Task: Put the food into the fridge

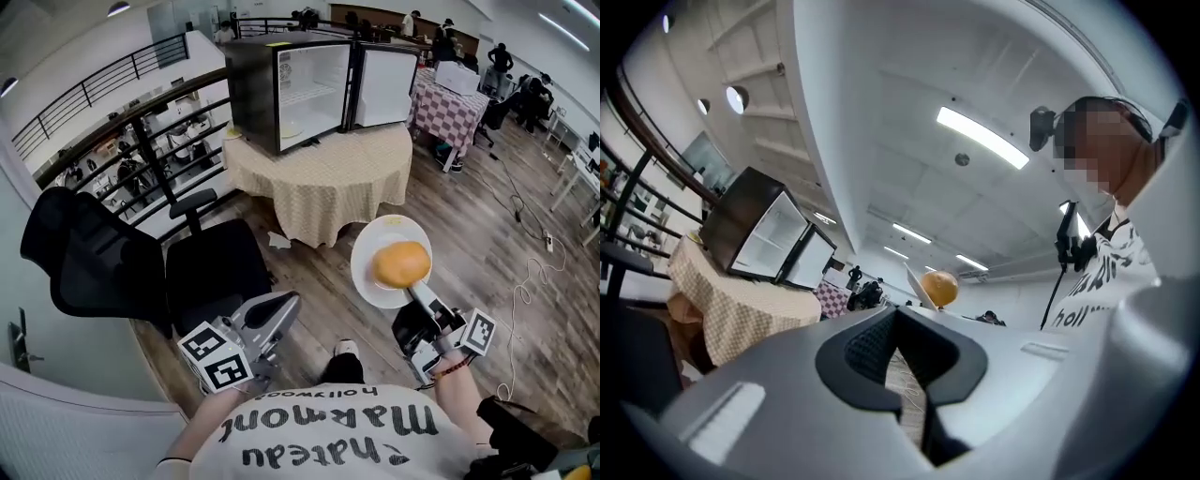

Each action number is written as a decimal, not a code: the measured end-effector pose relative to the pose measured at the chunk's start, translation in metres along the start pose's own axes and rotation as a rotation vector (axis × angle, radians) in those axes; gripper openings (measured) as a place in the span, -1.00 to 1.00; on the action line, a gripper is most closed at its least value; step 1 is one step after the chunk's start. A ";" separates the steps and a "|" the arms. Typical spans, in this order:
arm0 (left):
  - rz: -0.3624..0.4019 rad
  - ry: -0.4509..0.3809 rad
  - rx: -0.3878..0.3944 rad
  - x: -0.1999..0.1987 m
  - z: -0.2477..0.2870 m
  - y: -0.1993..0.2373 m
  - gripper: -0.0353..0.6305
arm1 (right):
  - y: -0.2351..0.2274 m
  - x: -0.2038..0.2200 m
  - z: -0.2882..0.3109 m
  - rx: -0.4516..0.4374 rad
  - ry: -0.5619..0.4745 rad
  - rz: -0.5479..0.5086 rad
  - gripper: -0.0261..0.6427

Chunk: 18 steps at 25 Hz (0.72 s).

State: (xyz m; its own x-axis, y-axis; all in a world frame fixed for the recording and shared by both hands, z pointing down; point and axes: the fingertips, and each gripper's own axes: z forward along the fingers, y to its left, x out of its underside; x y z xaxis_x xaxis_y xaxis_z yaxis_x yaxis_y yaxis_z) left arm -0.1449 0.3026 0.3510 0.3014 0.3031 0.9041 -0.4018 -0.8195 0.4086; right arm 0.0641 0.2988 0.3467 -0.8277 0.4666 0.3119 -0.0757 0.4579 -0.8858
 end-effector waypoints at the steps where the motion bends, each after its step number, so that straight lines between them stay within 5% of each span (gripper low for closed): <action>1: 0.011 -0.010 -0.011 -0.001 0.000 0.004 -0.88 | -0.004 -0.003 0.000 -0.006 0.003 -0.002 -0.83; 18: 0.082 -0.054 -0.114 -0.058 0.179 0.131 -0.88 | -0.113 -0.190 0.132 -0.049 0.109 0.037 -0.83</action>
State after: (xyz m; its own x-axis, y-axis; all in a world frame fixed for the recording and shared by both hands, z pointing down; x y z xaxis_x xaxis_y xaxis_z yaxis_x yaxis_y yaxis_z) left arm -0.0605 0.0908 0.3298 0.3082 0.2080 0.9283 -0.5219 -0.7789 0.3477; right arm 0.1564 0.0591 0.3424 -0.7637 0.5625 0.3169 -0.0166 0.4736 -0.8806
